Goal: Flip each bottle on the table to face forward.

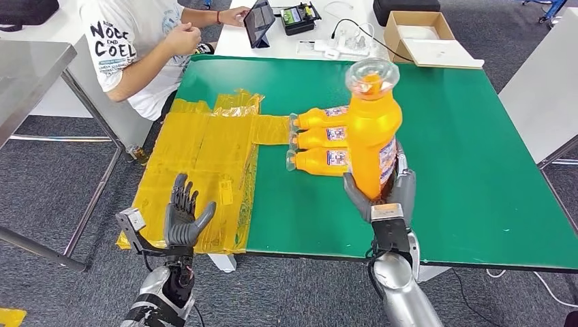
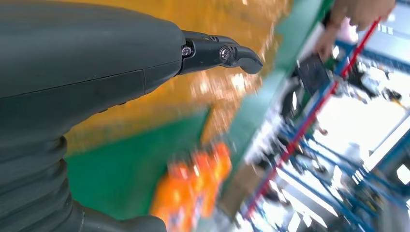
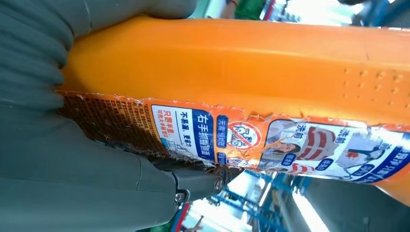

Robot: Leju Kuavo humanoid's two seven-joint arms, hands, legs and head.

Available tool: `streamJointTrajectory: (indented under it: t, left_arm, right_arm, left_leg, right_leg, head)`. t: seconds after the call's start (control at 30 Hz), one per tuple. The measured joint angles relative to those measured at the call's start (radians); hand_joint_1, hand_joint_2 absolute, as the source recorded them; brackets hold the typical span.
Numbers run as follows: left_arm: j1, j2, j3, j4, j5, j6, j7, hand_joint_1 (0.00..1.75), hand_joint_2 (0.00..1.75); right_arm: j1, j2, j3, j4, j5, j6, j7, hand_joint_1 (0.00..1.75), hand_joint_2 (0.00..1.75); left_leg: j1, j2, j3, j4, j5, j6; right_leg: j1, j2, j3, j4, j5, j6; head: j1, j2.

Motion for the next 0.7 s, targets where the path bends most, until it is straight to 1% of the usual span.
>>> streamJointTrajectory:
  t: [0.17, 0.23, 0.4, 0.7]
  left_arm:
    - [0.036, 0.005, -0.045, -0.084, 0.099, -0.11, 0.036, 0.0, 1.75]
    - [0.046, 0.009, -0.064, -0.11, 0.116, -0.138, 0.044, 0.0, 1.75]
    - [0.059, 0.016, -0.089, -0.145, 0.125, -0.149, 0.049, 0.0, 1.75]
    - [0.064, 0.026, -0.103, -0.162, 0.129, -0.157, 0.05, 0.0, 1.75]
  right_arm:
    - [0.052, 0.035, -0.043, 0.01, -0.03, 0.028, -0.059, 1.75, 1.75]
    - [0.072, 0.049, -0.054, 0.03, -0.037, 0.038, -0.084, 1.75, 1.75]
    - [0.096, 0.069, -0.067, 0.059, -0.041, 0.04, -0.097, 1.75, 1.75]
    - [0.098, 0.081, -0.076, 0.085, -0.043, 0.045, -0.098, 1.75, 1.75]
  left_leg:
    - [0.0, 0.0, 0.0, 0.0, 0.0, 0.0]
    - [0.0, 0.0, 0.0, 0.0, 0.0, 0.0]
    - [0.0, 0.0, 0.0, 0.0, 0.0, 0.0]
    - [0.0, 0.0, 0.0, 0.0, 0.0, 0.0]
  right_leg:
    - [0.0, 0.0, 0.0, 0.0, 0.0, 0.0]
    - [0.0, 0.0, 0.0, 0.0, 0.0, 0.0]
    - [0.0, 0.0, 0.0, 0.0, 0.0, 0.0]
    - [0.0, 0.0, 0.0, 0.0, 0.0, 0.0]
  head:
    - [0.0, 0.0]
    - [0.0, 0.0]
    - [0.0, 0.0]
    - [0.0, 0.0]
